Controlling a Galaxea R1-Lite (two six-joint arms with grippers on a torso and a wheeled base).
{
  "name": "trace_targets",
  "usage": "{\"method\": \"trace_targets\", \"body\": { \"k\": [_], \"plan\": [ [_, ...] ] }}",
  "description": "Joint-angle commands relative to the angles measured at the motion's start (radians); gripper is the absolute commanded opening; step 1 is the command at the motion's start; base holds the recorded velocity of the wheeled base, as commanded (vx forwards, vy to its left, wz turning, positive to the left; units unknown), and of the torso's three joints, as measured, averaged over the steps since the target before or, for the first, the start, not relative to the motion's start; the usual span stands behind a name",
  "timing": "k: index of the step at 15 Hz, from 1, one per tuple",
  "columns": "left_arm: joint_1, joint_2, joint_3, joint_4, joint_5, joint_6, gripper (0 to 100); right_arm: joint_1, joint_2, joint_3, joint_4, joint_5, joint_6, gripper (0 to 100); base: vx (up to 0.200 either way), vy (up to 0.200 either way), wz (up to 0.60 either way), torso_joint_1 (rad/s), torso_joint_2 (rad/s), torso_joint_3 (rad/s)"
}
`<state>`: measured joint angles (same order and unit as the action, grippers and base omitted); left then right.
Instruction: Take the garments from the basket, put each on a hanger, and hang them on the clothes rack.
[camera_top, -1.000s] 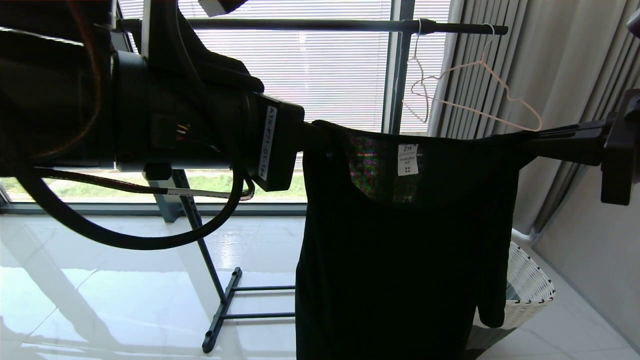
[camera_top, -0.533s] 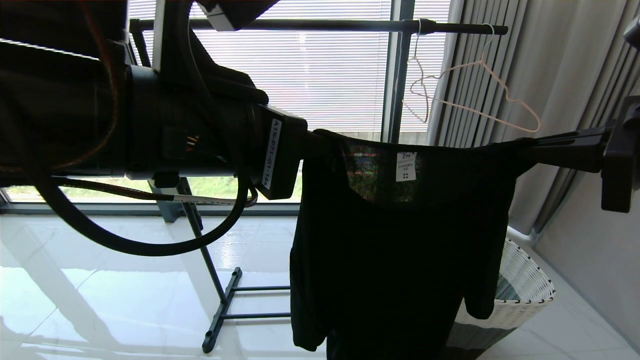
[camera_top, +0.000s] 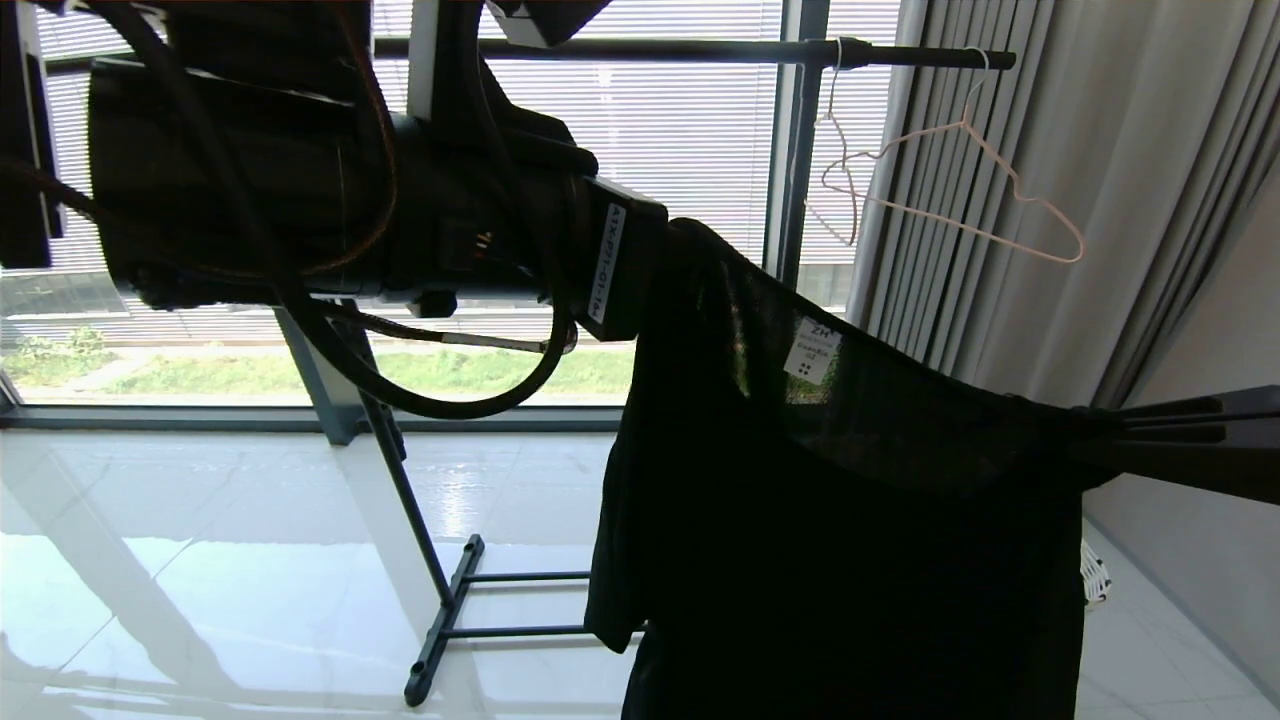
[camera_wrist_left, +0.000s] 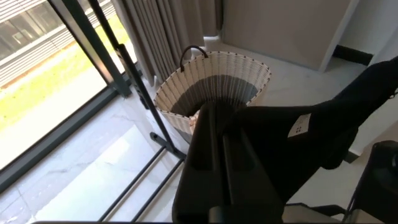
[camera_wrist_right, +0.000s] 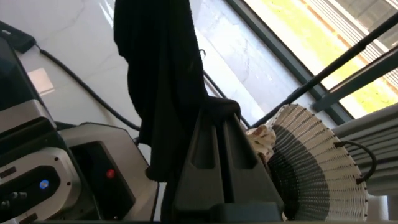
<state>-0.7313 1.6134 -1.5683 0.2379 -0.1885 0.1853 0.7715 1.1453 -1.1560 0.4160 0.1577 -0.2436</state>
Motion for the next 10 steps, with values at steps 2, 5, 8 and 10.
{"method": "trace_targets", "body": {
  "k": [2, 5, 8, 10],
  "plan": [
    [-0.005, 0.042, -0.036, 0.0, -0.006, 0.0, 0, 0.029, -0.013, 0.012, -0.002, 0.0, 0.0, 0, 0.0, 0.0, 0.0, 0.0, 0.0, 0.0],
    [-0.005, 0.037, -0.032, 0.0, -0.006, -0.004, 0, 0.029, -0.015, 0.013, -0.002, -0.001, 0.001, 0, 0.0, 0.0, 0.0, 0.0, 0.0, 0.0],
    [-0.019, -0.053, 0.04, 0.0, -0.005, -0.083, 0, -0.015, 0.005, -0.013, -0.006, -0.01, 0.003, 0, 0.0, 0.0, 0.0, 0.0, 0.0, 0.0],
    [-0.068, -0.178, 0.129, 0.004, -0.005, -0.179, 0, -0.069, 0.068, -0.097, -0.011, -0.006, 0.003, 0, 0.0, 0.0, 0.0, 0.0, 0.0, 0.0]
  ]
}}
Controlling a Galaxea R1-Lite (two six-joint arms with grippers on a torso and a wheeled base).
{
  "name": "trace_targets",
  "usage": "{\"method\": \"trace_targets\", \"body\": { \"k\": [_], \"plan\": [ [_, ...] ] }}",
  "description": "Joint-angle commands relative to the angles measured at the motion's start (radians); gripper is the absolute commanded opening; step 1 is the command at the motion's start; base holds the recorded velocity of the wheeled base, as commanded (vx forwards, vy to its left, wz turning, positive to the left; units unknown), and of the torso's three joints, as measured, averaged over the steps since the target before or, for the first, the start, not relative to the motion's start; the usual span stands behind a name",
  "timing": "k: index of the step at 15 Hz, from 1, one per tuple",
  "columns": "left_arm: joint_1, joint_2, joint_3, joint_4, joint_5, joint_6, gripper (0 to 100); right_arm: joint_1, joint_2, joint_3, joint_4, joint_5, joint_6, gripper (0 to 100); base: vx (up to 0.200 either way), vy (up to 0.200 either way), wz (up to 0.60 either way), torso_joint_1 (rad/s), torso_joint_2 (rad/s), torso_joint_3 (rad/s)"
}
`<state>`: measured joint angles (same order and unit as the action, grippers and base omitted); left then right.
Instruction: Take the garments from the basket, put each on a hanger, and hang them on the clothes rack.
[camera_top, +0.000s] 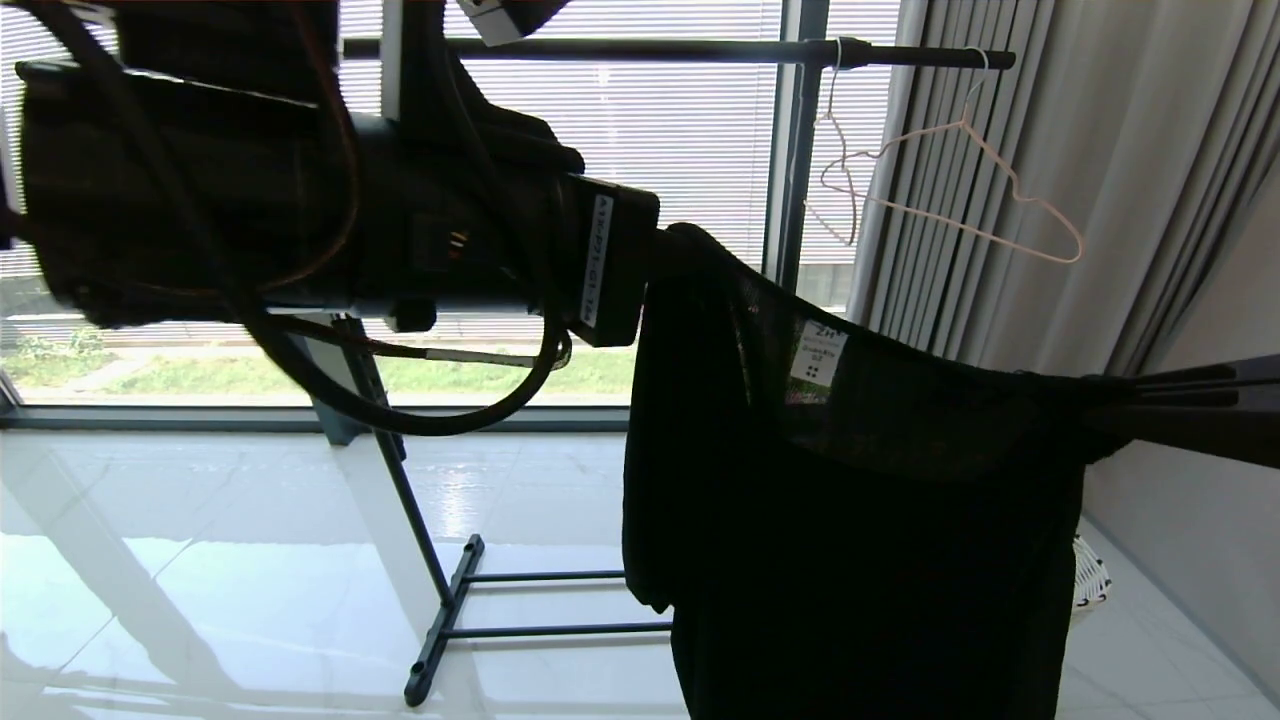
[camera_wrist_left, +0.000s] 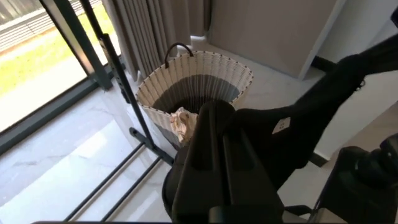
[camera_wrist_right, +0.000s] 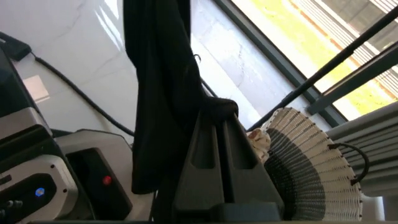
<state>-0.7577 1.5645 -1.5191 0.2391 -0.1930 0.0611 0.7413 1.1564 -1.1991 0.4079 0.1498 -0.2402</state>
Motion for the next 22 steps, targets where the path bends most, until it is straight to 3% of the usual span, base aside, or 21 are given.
{"method": "trace_targets", "body": {
  "k": [1, 5, 11, 15, 19, 22],
  "plan": [
    [-0.066, -0.181, 0.129, 0.003, 0.0, -0.066, 0, -0.048, 0.091, -0.096, -0.003, 0.004, 0.001, 0, 0.0, 0.0, 0.0, 0.0, 0.0, 0.0],
    [-0.15, -0.314, 0.369, 0.003, 0.006, -0.066, 0, -0.051, 0.224, -0.255, -0.003, 0.014, -0.001, 0, 0.0, 0.0, 0.0, 0.0, 0.0, 0.0],
    [-0.201, -0.316, 0.41, 0.002, 0.007, -0.067, 0, -0.04, 0.275, -0.304, -0.003, 0.02, -0.004, 0, 0.0, 0.0, 0.0, 0.0, 0.0, 0.0],
    [-0.18, -0.281, 0.393, -0.006, 0.01, -0.058, 0, -0.034, 0.264, -0.301, 0.0, 0.019, -0.004, 0, 0.0, 0.0, 0.0, 0.0, 0.0, 0.0],
    [-0.005, -0.136, 0.217, -0.119, 0.023, -0.037, 0, -0.036, 0.19, -0.293, 0.081, 0.017, -0.002, 0, 0.0, 0.0, 0.0, 0.0, 0.0, 0.0],
    [0.009, -0.093, 0.143, -0.119, 0.023, -0.04, 0, -0.033, 0.163, -0.29, 0.126, 0.017, -0.002, 0, 0.0, 0.0, 0.0, 0.0, 0.0, 0.0]
  ]
}}
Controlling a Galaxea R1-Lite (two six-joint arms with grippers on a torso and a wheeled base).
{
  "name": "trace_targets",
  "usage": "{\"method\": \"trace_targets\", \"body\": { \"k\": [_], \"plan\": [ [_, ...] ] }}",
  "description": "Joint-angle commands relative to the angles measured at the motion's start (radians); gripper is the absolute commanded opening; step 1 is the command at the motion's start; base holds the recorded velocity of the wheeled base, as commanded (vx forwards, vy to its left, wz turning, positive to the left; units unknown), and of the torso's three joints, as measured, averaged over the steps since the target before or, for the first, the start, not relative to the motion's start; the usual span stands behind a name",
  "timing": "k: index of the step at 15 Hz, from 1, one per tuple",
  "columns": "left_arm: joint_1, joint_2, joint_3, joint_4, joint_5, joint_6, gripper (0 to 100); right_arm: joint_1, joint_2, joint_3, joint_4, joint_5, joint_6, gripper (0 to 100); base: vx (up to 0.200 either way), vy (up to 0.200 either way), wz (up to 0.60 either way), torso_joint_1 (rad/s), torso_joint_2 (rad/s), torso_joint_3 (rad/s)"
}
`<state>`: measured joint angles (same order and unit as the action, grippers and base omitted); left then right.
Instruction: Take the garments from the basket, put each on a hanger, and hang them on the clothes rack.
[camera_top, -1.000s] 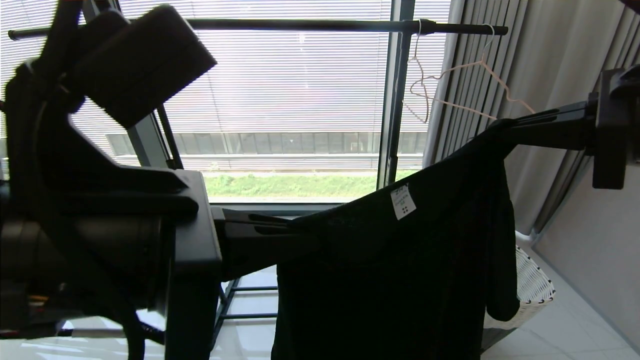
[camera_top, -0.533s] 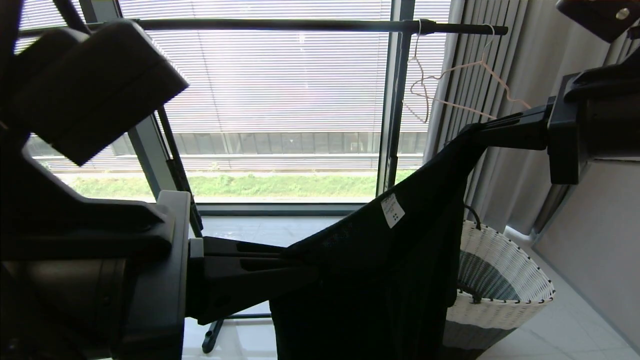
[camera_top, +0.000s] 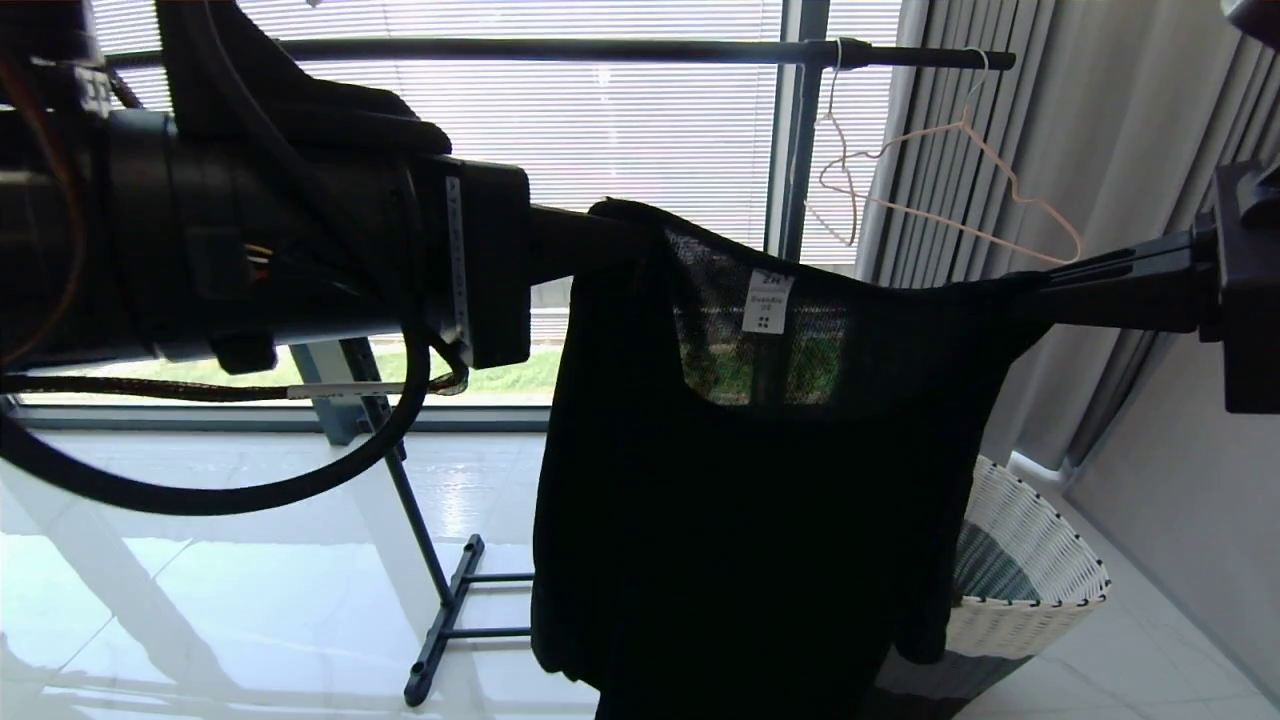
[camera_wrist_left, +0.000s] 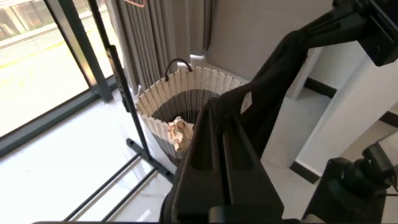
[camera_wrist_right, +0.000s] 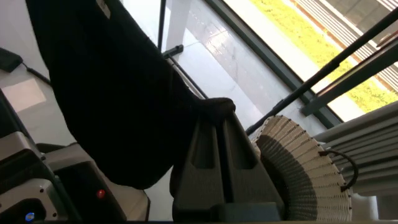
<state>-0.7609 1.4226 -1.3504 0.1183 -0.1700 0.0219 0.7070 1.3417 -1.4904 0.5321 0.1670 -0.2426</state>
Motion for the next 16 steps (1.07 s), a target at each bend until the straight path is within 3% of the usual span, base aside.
{"method": "trace_targets", "body": {
  "k": [1, 2, 3, 8, 10, 12, 13, 14, 16],
  "plan": [
    [0.011, 0.049, -0.021, 0.001, 0.0, 0.0, 0, 0.002, -0.019, -0.001, 0.002, 0.0, 0.0, 0, 0.0, 0.0, 0.0, 0.0, 0.0, 0.0],
    [0.008, 0.049, -0.018, 0.001, 0.0, 0.0, 0, 0.005, -0.018, -0.001, 0.005, -0.001, 0.0, 0, 0.0, 0.0, 0.0, 0.0, 0.0, 0.0],
    [0.008, 0.047, -0.016, 0.001, 0.0, -0.002, 0, 0.009, -0.019, -0.001, 0.012, -0.001, 0.0, 100, 0.0, 0.0, 0.0, 0.0, 0.0, 0.0],
    [0.015, 0.045, -0.007, 0.001, 0.024, 0.003, 0, 0.008, -0.039, 0.004, 0.031, -0.004, 0.002, 100, 0.0, 0.0, 0.0, 0.0, 0.0, 0.0],
    [0.083, 0.016, 0.027, 0.004, 0.061, 0.006, 0, -0.101, -0.079, 0.002, 0.12, -0.018, 0.002, 100, 0.0, 0.0, 0.0, 0.0, 0.0, 0.0],
    [0.247, -0.059, 0.12, 0.006, 0.06, 0.016, 0, -0.281, -0.138, 0.004, 0.241, -0.03, 0.002, 100, 0.0, 0.0, 0.0, 0.0, 0.0, 0.0],
    [0.261, -0.065, 0.128, 0.006, 0.06, 0.018, 0, -0.294, -0.142, 0.006, 0.247, -0.03, 0.002, 100, 0.0, 0.0, 0.0, 0.0, 0.0, 0.0],
    [0.436, -0.128, 0.224, 0.006, 0.06, 0.043, 0, -0.44, -0.177, 0.036, 0.285, -0.029, -0.001, 100, 0.0, 0.0, 0.0, 0.0, 0.0, 0.0],
    [0.614, -0.182, 0.304, 0.006, 0.06, 0.081, 0, -0.554, -0.219, 0.128, 0.252, -0.032, -0.003, 100, 0.0, 0.0, 0.0, 0.0, 0.0, 0.0]
  ]
}}
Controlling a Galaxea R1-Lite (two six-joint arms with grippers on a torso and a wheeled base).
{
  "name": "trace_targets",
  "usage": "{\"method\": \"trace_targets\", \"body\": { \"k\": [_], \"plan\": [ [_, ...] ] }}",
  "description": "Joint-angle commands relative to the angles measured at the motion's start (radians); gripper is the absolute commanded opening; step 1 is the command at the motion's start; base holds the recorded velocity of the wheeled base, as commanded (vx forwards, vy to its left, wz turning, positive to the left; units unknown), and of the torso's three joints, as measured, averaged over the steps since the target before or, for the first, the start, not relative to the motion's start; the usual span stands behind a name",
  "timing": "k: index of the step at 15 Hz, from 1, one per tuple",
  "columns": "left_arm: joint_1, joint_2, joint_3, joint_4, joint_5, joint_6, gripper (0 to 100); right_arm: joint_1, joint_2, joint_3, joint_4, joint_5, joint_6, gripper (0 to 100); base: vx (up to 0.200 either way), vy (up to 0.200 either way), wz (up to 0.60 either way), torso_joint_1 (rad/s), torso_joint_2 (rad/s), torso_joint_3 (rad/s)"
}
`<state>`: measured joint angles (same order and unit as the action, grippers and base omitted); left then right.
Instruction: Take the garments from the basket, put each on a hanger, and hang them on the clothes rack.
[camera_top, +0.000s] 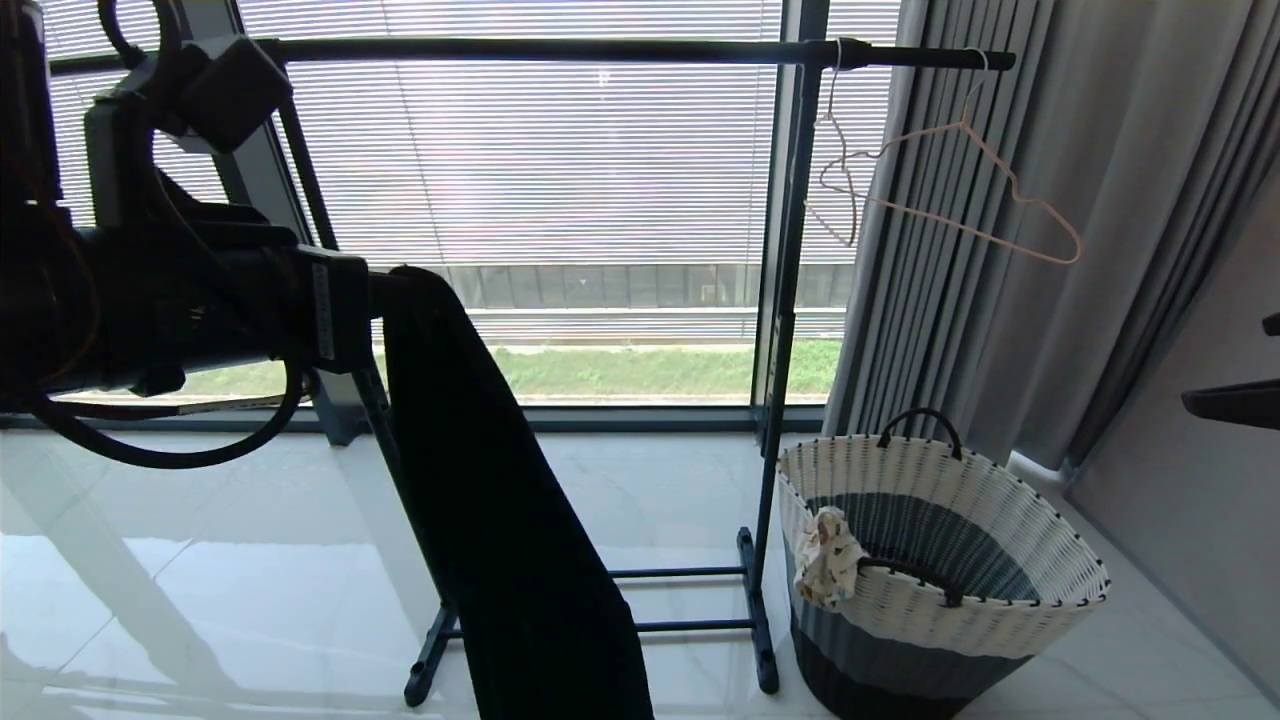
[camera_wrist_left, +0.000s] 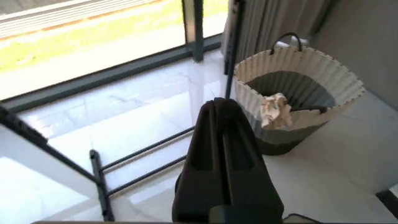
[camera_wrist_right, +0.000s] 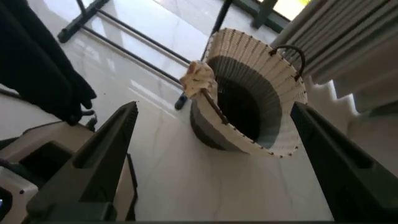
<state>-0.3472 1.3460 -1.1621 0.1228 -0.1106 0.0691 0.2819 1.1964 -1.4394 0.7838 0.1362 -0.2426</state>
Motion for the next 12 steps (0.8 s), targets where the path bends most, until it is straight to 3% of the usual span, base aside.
{"method": "trace_targets", "body": {
  "k": [1, 3, 6, 9, 12],
  "plan": [
    [0.263, -0.122, 0.131, 0.001, 0.0, 0.041, 0, -0.161, -0.089, 0.114, -0.018, -0.003, -0.003, 100, 0.0, 0.0, 0.0, 0.0, 0.0, 0.0],
    [0.35, -0.139, 0.153, 0.001, 0.0, 0.041, 0, -0.179, -0.107, 0.18, -0.103, -0.047, -0.004, 100, 0.0, 0.0, 0.0, 0.0, 0.0, 0.0],
    [0.366, -0.163, 0.214, -0.005, 0.005, 0.04, 0, -0.181, -0.11, 0.251, -0.227, -0.147, -0.026, 100, 0.0, 0.0, 0.0, 0.0, 0.0, 0.0],
    [0.366, -0.162, 0.229, -0.028, 0.012, 0.038, 0, -0.181, -0.112, 0.255, -0.23, -0.153, -0.044, 100, 0.0, 0.0, 0.0, 0.0, 0.0, 0.0],
    [0.366, -0.162, 0.272, -0.12, 0.043, 0.047, 0, -0.181, -0.118, 0.254, -0.23, -0.147, -0.044, 100, 0.0, 0.0, 0.0, 0.006, -0.02, -0.014]
  ]
}}
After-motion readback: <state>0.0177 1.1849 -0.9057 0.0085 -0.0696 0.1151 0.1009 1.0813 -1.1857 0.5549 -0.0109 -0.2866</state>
